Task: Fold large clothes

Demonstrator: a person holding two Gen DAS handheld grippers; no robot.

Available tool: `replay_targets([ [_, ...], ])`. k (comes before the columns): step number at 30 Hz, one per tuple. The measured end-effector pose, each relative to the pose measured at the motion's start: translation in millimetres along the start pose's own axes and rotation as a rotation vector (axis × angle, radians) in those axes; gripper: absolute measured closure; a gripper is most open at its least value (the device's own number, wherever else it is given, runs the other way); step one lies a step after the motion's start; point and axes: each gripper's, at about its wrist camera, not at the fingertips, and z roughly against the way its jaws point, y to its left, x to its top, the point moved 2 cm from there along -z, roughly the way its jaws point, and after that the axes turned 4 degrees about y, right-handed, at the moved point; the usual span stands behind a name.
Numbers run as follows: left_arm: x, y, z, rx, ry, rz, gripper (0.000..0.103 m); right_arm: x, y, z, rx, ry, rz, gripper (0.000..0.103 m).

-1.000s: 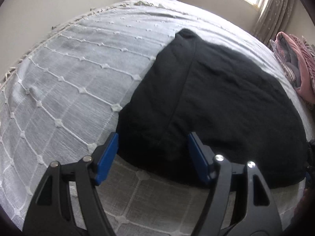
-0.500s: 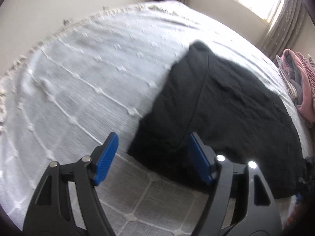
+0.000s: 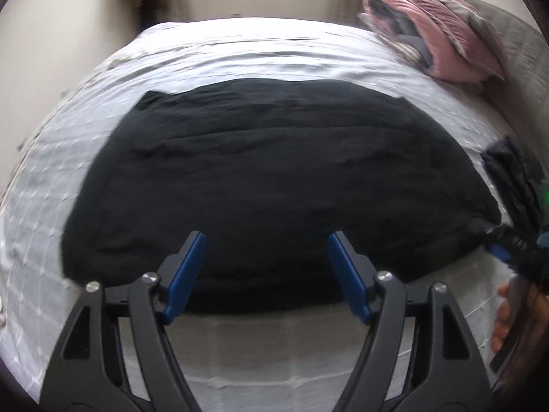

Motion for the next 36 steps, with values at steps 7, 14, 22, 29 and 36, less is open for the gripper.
replay_targets([
  [7, 8.2, -35.1, -69.0, 0.113, 0.143, -0.048, 0.022, 0.3, 13.9, 2.1, -0.002, 0.017, 0.061, 0.004],
  [14, 9.5, -19.1, -81.7, 0.089, 0.182, 0.035, 0.007, -0.5, 2.9, -15.5, 0.025, 0.105, 0.016, 0.004],
  [22, 56.7, -7.3, -77.7, 0.068, 0.186, 0.077, 0.011, -1.9, 1.3, -2.5, 0.065, 0.090, -0.014, 0.004],
  [29, 80.4, -14.2, -122.3, 0.097, 0.265, 0.025, 0.011, 1.9, 3.3, -3.2, 0.082, 0.101, -0.037, 0.004],
  [36, 86.8, -5.9, -123.0, 0.093, 0.230, 0.058, 0.009, 2.3, 8.0, -9.4, 0.064, 0.112, -0.021, 0.004],
])
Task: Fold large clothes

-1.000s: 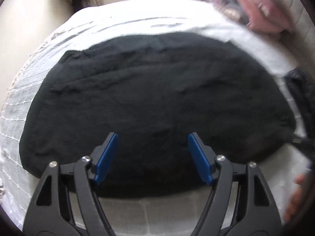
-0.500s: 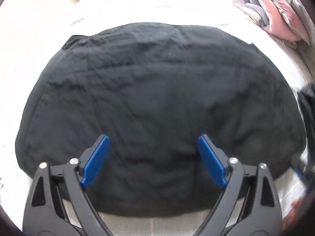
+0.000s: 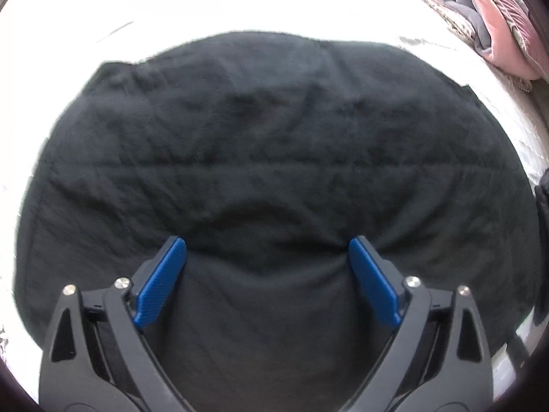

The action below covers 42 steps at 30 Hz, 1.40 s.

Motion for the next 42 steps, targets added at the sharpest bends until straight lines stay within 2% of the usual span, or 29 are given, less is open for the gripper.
replay_targets([
  [3, 18.7, -9.3, 10.9, 0.023, -0.052, -0.036, 0.010, -0.4, 2.8, 1.3, 0.014, -0.001, -0.001, 0.004],
  [7, 53.7, -9.3, 3.6, -0.061, -0.034, 0.044, 0.010, -1.0, -0.1, 3.9, 0.045, 0.000, -0.024, 0.004],
  [10, 67.9, -2.5, -17.6, -0.018, -0.010, 0.082, 0.009, -2.1, -2.6, 7.1, 0.076, 0.012, -0.043, 0.004],
  [11, 69.7, -1.5, -31.3, -0.002, 0.020, 0.085, 0.009, -2.3, -1.9, 9.1, 0.088, 0.013, -0.040, 0.004],
  [13, 69.6, -1.1, -44.6, -0.020, 0.036, 0.103, 0.006, -3.0, 2.3, 12.4, 0.108, 0.017, -0.021, 0.004],
  [17, 69.5, 2.7, -43.9, -0.023, 0.016, 0.108, 0.005, -5.5, 9.6, 6.6, 0.119, 0.050, 0.009, 0.004],
  [19, 67.0, 8.6, -34.4, -0.024, 0.015, 0.124, 0.009, -6.8, 8.7, -1.0, 0.112, 0.072, 0.004, 0.004],
  [23, 44.0, 34.1, -3.4, -0.049, -0.028, 0.169, 0.009, -5.3, -1.8, -5.8, 0.133, 0.070, -0.058, 0.004],
  [27, -3.2, 54.8, 23.5, -0.135, -0.065, 0.222, 0.009, -1.2, -14.9, -9.8, 0.213, 0.070, -0.125, 0.004],
  [29, -22.3, 62.4, 33.1, -0.131, -0.076, 0.228, 0.009, -1.0, -19.5, -16.2, 0.287, 0.083, -0.170, 0.004],
  [32, -46.4, 70.9, 40.1, -0.106, -0.082, 0.254, 0.009, -0.1, -31.2, -23.9, 0.320, 0.076, -0.226, 0.004],
  [36, -73.4, 72.9, 45.5, -0.149, -0.067, 0.282, 0.009, 4.6, -40.7, -24.7, 0.371, 0.025, -0.283, 0.004],
  [39, -86.2, 75.1, 43.4, -0.201, -0.049, 0.298, 0.009, 6.0, -50.5, -25.6, 0.377, -0.010, -0.304, 0.004],
  [42, -92.0, 79.6, 40.1, -0.214, -0.053, 0.305, 0.009, 5.2, -55.2, -23.8, 0.373, -0.074, -0.345, 0.004],
])
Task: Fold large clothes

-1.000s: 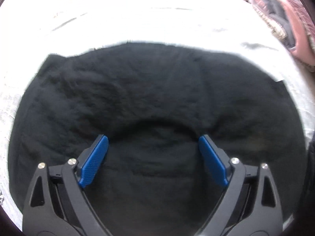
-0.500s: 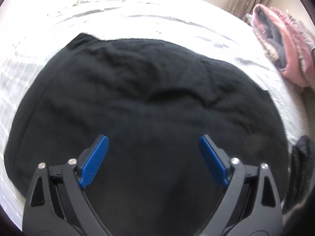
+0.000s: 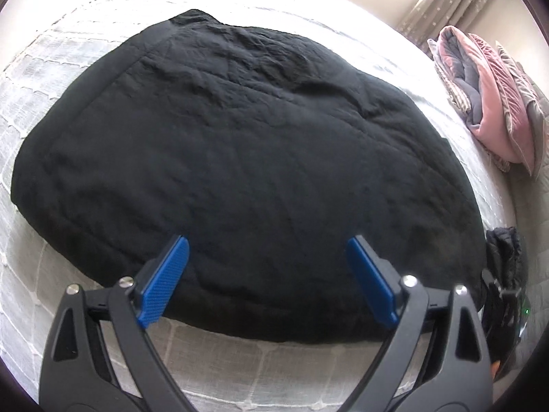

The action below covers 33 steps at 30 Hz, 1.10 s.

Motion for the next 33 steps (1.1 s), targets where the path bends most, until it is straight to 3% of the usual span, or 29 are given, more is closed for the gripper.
replay_targets([
  [4, 1.0, 22.7, -0.4, 0.059, -0.033, 0.034, 0.009, 0.4, 0.3, 0.0, 0.001, -0.073, 0.013, 0.008],
  [8, 4.1, 54.1, 5.4, 0.038, -0.040, 0.122, 0.009, 3.1, 1.1, -3.1, 0.011, -0.118, 0.002, 0.010],
  [10, 4.9, 67.9, 14.2, 0.037, -0.060, 0.145, 0.009, 4.4, 1.4, -4.4, 0.005, -0.143, 0.003, 0.015],
  [13, 4.4, 92.7, 18.1, 0.047, -0.065, 0.167, 0.009, 7.1, -6.0, -4.3, -0.022, -0.172, -0.017, 0.040],
  [14, 5.8, 102.5, 18.2, 0.032, -0.066, 0.186, 0.009, 7.7, -10.4, -3.9, -0.042, -0.180, -0.039, 0.056],
  [17, 10.9, 129.2, 21.8, -0.067, -0.067, 0.257, 0.010, 7.7, -16.6, -2.5, -0.018, -0.190, -0.092, 0.066],
  [19, 12.3, 143.4, 26.8, -0.107, -0.085, 0.301, 0.010, 6.6, -9.9, 2.1, -0.035, -0.210, -0.058, 0.072],
  [25, 13.5, 163.0, 24.7, -0.160, -0.086, 0.352, 0.010, -6.3, 51.4, 18.7, -0.151, -0.329, 0.145, 0.080],
  [28, 14.8, 166.8, 34.3, -0.184, -0.081, 0.359, 0.010, -25.0, 112.3, 22.5, -0.246, -0.446, 0.363, 0.081],
  [33, 19.6, 185.1, 90.6, -0.093, -0.244, 0.353, 0.010, -81.7, 223.5, 4.0, -0.353, -0.555, 0.777, 0.081],
])
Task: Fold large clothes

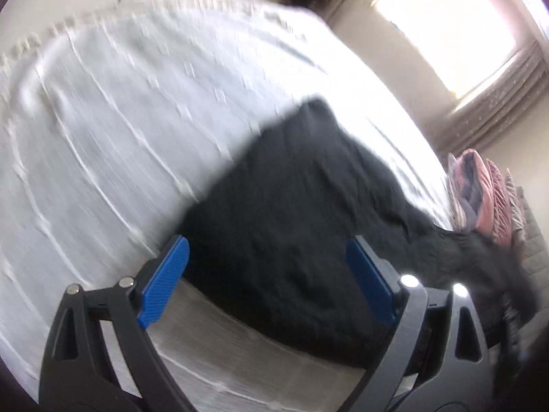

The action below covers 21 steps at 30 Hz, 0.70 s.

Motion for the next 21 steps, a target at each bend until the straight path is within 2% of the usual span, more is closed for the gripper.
replay_targets([
  [1, 3.6, 3.7, 6.5, -0.012, -0.012, 0.006, 0.010, 4.1, 20.7, 6.0, 0.002, -0.028, 0.061, 0.081],
  [3, 11.5, 20.8, 20.6, -0.066, -0.024, 0.068, 0.010, 4.7, 80.0, 20.9, 0.065, -0.091, 0.221, 0.081],
  [6, 19.2, 47.1, 30.1, -0.088, -0.037, 0.173, 0.010, -26.3, 183.2, 40.7, 0.210, -0.128, 0.488, 0.081],
  [8, 22.0, 65.8, 37.3, -0.085, -0.064, 0.239, 0.010, -60.4, 237.1, 40.2, 0.304, -0.090, 0.598, 0.081],
  [11, 25.8, 78.3, 37.7, -0.085, -0.075, 0.268, 0.010, -130.7, 297.0, 16.3, 0.357, 0.065, 0.773, 0.081],
  [12, 27.6, 80.5, 34.6, -0.086, -0.063, 0.269, 0.010, -147.8, 304.0, 4.0, 0.364, 0.126, 0.794, 0.080],
  [13, 28.6, 81.5, 30.7, -0.090, -0.051, 0.271, 0.010, -174.8, 310.9, -16.9, 0.365, 0.242, 0.815, 0.076],
  [14, 28.2, 83.6, 28.3, -0.104, -0.033, 0.279, 0.010, -185.8, 310.9, -26.1, 0.358, 0.282, 0.817, 0.072],
  [16, 26.2, 85.5, 26.0, -0.146, -0.010, 0.309, 0.010, -195.7, 303.6, -16.2, 0.366, 0.260, 0.814, 0.067],
  [17, 25.6, 84.2, 26.7, -0.168, -0.009, 0.316, 0.010, -195.6, 298.3, -4.5, 0.395, 0.269, 0.814, 0.056],
  [18, 24.7, 81.9, 28.9, -0.181, -0.012, 0.307, 0.010, -192.2, 294.9, 4.2, 0.436, 0.294, 0.809, 0.044],
  [21, 24.5, 71.9, 34.6, -0.162, -0.033, 0.259, 0.010, -163.4, 275.9, 33.2, 0.667, 0.419, 0.704, 0.032],
])
